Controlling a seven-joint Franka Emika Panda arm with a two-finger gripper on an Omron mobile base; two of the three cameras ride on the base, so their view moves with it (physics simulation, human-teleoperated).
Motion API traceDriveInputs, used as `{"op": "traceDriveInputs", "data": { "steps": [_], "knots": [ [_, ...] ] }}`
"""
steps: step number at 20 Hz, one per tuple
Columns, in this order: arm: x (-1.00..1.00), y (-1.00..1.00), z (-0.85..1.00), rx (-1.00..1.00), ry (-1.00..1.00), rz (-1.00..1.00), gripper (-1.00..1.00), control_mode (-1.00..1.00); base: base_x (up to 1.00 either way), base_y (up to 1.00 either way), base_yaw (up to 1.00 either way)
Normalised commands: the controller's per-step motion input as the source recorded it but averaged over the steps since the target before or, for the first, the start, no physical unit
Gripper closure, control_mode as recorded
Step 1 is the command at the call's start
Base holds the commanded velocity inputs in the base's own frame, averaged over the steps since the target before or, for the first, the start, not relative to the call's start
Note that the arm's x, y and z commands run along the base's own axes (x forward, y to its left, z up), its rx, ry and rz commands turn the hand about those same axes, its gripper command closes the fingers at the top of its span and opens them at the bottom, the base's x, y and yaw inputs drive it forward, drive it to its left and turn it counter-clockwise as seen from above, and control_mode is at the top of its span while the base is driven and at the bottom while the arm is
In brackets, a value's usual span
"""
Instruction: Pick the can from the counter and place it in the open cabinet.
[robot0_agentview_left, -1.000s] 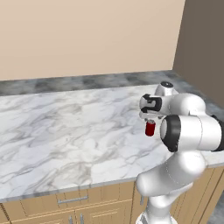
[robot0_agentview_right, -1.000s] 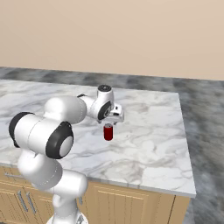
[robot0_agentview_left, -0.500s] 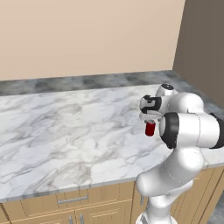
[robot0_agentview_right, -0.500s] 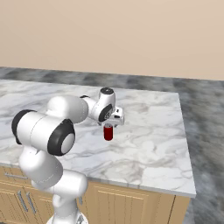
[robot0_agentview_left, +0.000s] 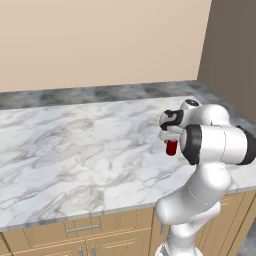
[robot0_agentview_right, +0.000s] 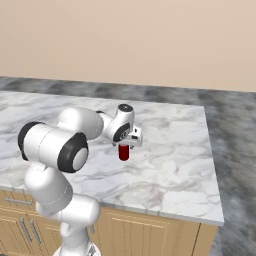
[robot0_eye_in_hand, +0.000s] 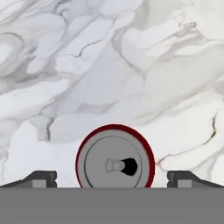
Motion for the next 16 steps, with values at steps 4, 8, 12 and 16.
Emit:
{"op": "traceDriveInputs", "data": {
  "steps": [4,8,12,16],
  "knots": [
    [0.07,0.0,-0.16,0.0,0.0,0.0,-1.0,-1.0,0.0,0.0,0.0],
    [0.11,0.0,-0.12,0.0,0.0,0.0,-1.0,-1.0,0.0,0.0,0.0],
    [0.06,0.0,-0.15,0.0,0.0,0.0,-1.0,-1.0,0.0,0.0,0.0],
    [0.07,0.02,-0.36,0.0,0.02,0.0,-1.0,-1.0,0.0,0.0,0.0]
  ]
}}
